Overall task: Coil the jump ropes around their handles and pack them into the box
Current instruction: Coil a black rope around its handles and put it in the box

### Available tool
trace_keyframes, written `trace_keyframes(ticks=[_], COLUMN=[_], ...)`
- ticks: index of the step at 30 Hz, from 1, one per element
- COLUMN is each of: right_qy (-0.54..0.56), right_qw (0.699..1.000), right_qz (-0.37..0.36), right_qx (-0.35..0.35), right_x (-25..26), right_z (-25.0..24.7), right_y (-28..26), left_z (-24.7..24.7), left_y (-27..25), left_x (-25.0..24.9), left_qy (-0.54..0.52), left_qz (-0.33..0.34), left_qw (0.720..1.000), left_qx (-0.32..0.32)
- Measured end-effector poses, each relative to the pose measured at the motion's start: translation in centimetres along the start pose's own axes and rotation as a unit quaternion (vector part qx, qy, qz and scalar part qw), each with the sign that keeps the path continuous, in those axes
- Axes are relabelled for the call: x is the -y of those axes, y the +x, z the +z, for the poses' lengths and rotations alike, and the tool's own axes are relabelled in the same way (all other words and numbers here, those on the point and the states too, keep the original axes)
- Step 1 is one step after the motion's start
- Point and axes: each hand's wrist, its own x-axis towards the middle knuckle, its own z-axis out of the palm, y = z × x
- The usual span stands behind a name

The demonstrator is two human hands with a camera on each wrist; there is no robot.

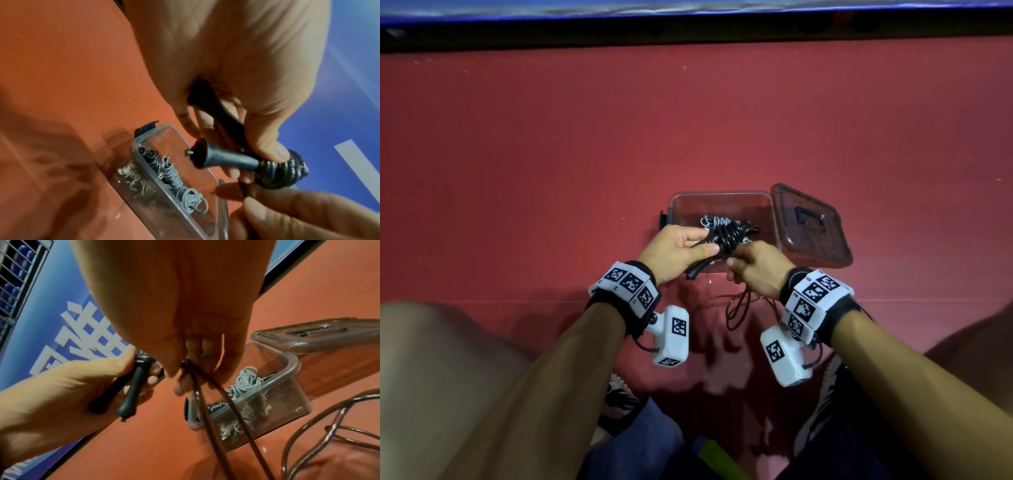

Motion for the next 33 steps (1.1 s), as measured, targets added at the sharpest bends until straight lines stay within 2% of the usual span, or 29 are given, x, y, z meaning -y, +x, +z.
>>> trace_keyframes(ticks=[3, 6, 10, 14, 19, 21, 33], right_qy=[-0.018, -0.031, -0.052, -0.090, -0.121, -0.130, -0.074], right_qw=[0.999, 0.999, 0.998, 0.994, 0.990, 0.989, 0.996], right_qz=[0.014, 0.025, 0.023, -0.002, -0.027, -0.041, -0.051], right_qx=[0.033, 0.037, 0.040, 0.060, 0.062, 0.049, -0.003], right_x=[0.4, 0.6, 0.8, 1.1, 1.5, 1.8, 1.1], right_z=[0.5, 0.9, 1.1, 1.6, 0.8, 0.4, -0.9], right_y=[0.0, 0.1, 0.0, -0.4, -0.9, -1.0, -0.2], left_z=[0.0, 0.1, 0.6, 0.9, 1.3, 1.4, 2.0], left_y=[0.2, 0.3, 0.1, -0.2, -0.3, -0.3, -0.5], left_x=[0.8, 1.0, 0.8, 0.8, 0.7, 0.8, 0.6], left_qy=[0.057, 0.127, 0.262, 0.325, 0.436, 0.456, 0.421], left_qz=[-0.006, -0.017, -0.035, -0.056, -0.056, -0.055, -0.072], left_qw=[0.998, 0.990, 0.961, 0.940, 0.897, 0.888, 0.894], left_qx=[-0.022, -0.051, -0.088, -0.088, -0.047, -0.020, 0.137])
